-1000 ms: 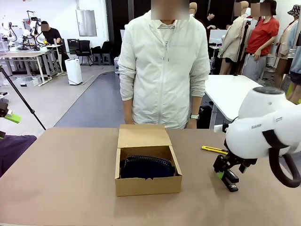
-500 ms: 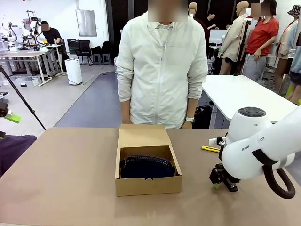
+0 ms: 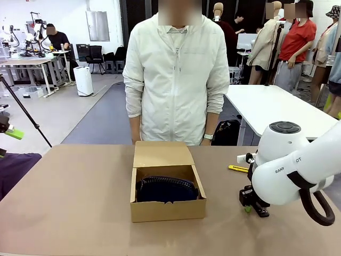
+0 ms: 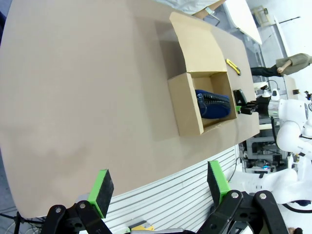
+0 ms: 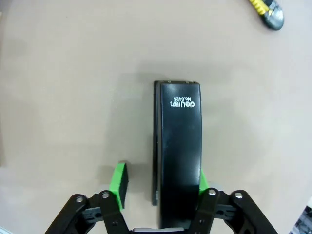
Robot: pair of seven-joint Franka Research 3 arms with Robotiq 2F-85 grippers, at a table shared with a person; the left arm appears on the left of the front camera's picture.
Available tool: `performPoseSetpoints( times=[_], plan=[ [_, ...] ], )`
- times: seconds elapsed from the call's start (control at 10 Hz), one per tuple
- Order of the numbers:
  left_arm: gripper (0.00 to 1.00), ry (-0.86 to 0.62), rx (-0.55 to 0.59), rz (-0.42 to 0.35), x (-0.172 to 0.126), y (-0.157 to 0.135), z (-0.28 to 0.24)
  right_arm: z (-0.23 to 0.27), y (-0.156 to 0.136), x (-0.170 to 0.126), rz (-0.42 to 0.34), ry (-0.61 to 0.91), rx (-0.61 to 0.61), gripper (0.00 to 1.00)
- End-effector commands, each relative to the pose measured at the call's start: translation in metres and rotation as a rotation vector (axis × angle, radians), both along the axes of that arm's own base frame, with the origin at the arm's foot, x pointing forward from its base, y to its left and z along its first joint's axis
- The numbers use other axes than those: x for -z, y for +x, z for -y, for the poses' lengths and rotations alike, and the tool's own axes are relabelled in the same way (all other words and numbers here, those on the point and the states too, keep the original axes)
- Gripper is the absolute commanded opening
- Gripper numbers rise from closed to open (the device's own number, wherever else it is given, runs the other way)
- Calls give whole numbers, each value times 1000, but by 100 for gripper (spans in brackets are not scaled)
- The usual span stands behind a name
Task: Pack the items into the box.
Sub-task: Pick up the item specified by the human and place it in the Mailer Box.
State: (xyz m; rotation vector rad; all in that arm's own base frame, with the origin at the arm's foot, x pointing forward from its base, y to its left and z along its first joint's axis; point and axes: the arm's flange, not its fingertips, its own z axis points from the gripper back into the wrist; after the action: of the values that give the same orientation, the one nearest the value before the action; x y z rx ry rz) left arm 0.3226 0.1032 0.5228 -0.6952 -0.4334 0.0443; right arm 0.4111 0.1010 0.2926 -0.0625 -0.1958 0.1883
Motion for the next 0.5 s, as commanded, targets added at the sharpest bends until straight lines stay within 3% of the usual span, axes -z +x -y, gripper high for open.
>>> performPoseSetpoints(
  times=[0.0, 0.4],
  plan=[
    [100, -2, 3, -7, -2, 0, -2, -1, -16, 2, 72, -24, 24, 0],
    [100, -2, 3, -7, -2, 0, -2, -2, -14, 2, 47, -18, 8, 0]
  ],
)
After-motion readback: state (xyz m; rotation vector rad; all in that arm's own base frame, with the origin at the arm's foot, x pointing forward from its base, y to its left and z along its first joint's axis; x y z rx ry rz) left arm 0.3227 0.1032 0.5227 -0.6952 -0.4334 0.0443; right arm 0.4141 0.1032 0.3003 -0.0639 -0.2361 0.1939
